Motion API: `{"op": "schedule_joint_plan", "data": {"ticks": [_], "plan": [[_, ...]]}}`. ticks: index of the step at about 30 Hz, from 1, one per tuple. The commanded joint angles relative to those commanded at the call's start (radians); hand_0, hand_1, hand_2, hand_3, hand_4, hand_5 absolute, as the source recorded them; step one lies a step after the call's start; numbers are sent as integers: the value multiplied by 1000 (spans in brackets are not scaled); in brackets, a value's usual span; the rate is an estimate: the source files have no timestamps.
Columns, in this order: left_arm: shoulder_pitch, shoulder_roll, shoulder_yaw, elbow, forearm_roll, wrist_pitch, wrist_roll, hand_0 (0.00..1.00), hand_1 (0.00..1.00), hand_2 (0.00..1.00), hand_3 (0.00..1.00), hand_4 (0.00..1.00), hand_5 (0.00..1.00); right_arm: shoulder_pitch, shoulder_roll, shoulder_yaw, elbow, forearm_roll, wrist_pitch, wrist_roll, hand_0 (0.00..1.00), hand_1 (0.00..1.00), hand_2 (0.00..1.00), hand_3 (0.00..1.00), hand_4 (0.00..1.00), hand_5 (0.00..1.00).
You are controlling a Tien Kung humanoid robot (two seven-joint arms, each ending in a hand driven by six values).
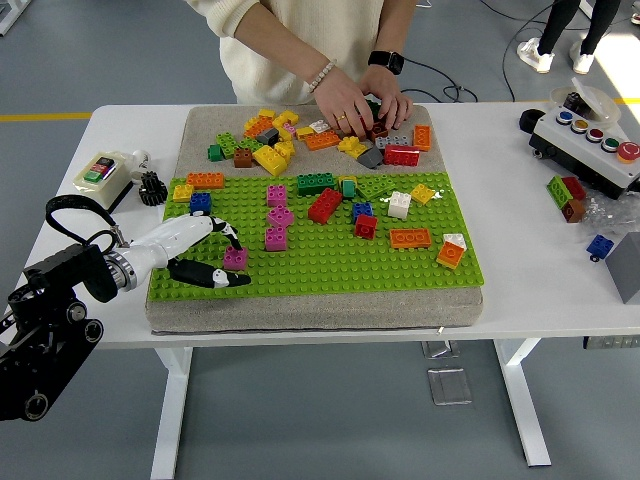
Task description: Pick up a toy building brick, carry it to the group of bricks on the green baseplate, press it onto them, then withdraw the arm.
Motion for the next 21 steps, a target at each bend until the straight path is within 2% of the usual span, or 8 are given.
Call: {"op": "schedule_joint_plan", "data": {"ticks": [21], "plan": [[-12,-15,10,51,0,7,-5,998,899,864,628,998,672,2,-2,5,0,1,1,-1,750,678,724,650,908,490]]}}
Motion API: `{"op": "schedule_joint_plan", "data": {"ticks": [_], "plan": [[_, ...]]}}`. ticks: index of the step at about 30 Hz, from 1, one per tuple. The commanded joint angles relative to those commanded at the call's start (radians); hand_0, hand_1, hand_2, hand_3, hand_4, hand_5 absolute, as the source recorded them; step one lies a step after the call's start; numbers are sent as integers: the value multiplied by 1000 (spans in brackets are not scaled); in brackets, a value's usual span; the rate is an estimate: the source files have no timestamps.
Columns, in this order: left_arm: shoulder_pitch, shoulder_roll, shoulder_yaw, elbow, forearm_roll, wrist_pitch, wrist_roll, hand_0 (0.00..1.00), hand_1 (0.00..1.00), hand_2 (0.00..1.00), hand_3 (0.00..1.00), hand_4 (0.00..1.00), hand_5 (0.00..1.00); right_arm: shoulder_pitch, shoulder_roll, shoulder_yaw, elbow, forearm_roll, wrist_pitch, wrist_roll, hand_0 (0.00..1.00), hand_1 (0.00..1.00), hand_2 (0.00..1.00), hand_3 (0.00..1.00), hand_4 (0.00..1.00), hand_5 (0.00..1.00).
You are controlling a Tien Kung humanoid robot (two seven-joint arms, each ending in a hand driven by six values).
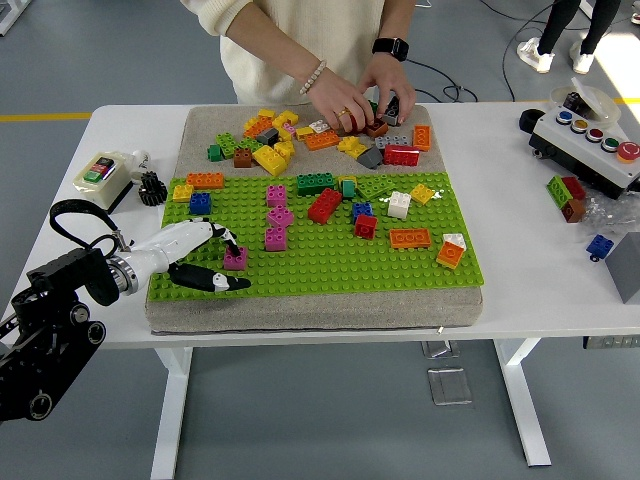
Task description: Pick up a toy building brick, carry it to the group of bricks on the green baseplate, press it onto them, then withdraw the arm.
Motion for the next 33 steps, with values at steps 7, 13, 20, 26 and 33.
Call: {"op": "schedule_joint_plan", "data": {"ticks": [7,13,20,26,33], "plan": [[-9,-5,0,16,-1,0,-1,998,897,862,627,998,671,1,1,1,0,2,0,1,750,678,724,650,908,490],[-6,-4,0,25,3,-2,-1,998,896,860,625,998,669,0,1,2,0,2,1,1,750,678,724,650,908,490],[-7,-2,-2,35,5,0,-1,998,896,859,625,998,668,0,0,2,0,2,2,1,752,678,725,650,908,490],[-6,-3,3,39,4,0,-1,998,895,860,626,998,668,1,0,2,0,3,1,1,752,677,724,650,908,490],[-8,-6,10,41,-4,5,-1,998,894,858,624,998,657,1,1,-1,0,3,0,2,753,677,725,650,908,490]]}}
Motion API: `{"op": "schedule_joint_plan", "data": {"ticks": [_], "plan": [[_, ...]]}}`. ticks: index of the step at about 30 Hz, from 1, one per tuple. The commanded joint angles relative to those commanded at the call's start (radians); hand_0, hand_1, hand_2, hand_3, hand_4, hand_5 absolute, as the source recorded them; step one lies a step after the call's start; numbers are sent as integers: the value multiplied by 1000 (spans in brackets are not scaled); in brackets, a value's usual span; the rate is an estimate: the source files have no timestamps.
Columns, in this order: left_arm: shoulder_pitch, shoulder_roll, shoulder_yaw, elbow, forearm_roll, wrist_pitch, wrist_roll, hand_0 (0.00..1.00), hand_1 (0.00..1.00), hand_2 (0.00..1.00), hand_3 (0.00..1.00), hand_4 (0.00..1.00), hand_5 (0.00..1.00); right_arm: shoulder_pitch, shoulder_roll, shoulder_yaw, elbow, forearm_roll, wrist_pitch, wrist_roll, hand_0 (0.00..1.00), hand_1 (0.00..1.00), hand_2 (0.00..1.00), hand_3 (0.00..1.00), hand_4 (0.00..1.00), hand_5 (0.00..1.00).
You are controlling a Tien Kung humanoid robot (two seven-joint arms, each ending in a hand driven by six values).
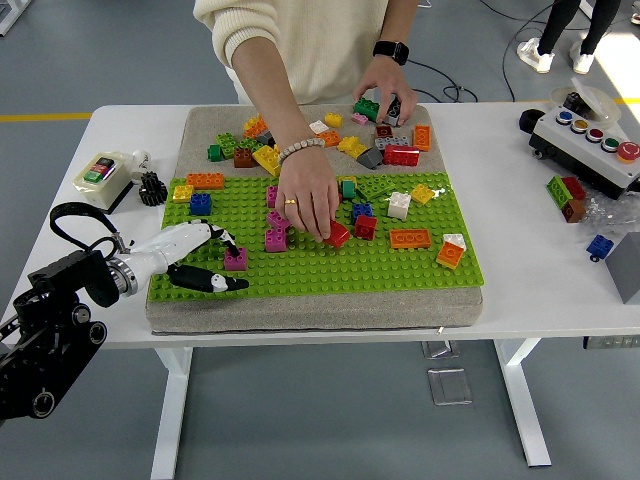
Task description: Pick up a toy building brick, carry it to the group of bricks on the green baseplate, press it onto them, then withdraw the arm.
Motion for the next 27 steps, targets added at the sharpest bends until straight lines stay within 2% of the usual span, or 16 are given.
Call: {"op": "schedule_joint_plan", "data": {"ticks": [6,14,20,26,27], "plan": [[2,3,-3,-10,-2,-1,0,998,893,857,624,998,657,-1,0,-2,0,0,0,-1,752,677,725,651,909,490],[14,18,-33,-91,-23,-12,5,998,886,847,623,998,651,-2,0,-4,0,2,0,0,750,678,724,651,909,490],[21,22,-43,-130,-38,-14,11,998,875,834,621,998,649,-2,2,-6,0,2,-1,2,750,677,724,651,909,490],[13,14,-36,-132,-63,16,2,998,856,813,626,998,628,-1,0,-6,0,2,0,1,752,677,724,652,910,488],[12,14,-36,-132,-63,17,2,881,784,758,684,998,387,-1,0,-6,0,2,0,1,751,677,725,651,909,490]]}}
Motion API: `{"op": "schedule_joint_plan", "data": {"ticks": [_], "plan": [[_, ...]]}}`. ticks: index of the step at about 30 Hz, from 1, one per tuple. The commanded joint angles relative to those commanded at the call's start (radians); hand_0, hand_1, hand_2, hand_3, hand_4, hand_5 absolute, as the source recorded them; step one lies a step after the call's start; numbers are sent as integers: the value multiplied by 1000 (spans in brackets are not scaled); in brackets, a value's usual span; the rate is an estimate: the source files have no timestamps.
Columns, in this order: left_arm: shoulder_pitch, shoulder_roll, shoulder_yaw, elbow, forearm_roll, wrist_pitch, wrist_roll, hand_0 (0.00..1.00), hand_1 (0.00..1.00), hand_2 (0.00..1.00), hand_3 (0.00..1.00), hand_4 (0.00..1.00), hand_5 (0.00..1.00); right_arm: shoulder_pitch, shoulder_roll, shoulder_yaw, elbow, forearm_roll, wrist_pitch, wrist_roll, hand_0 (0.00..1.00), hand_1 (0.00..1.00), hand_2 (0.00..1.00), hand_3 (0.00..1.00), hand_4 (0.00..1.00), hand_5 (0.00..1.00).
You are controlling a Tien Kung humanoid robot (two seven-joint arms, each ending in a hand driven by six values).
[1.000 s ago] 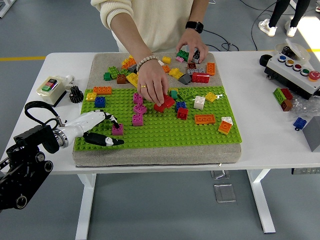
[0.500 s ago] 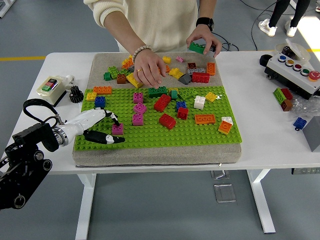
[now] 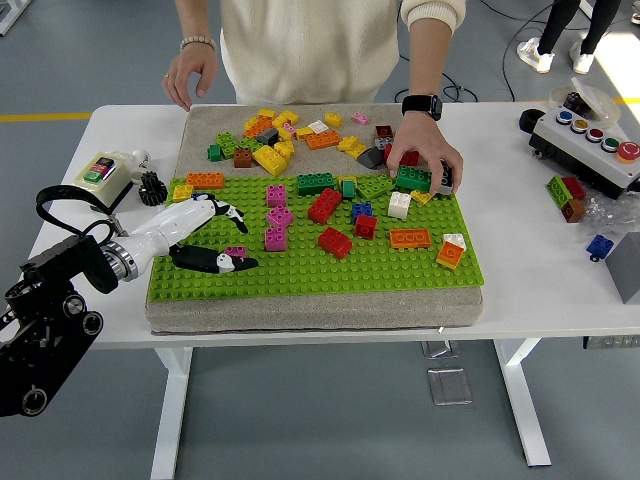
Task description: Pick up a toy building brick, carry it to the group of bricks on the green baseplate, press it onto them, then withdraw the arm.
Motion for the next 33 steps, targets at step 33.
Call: {"op": "schedule_joint_plan", "data": {"ticks": [33], "plan": [[-211,-113,112,246,96,95,-29,711,687,630,753,993,100,10,-3,-12,0,10,-3,-3,752,677,723,651,909,491]]}}
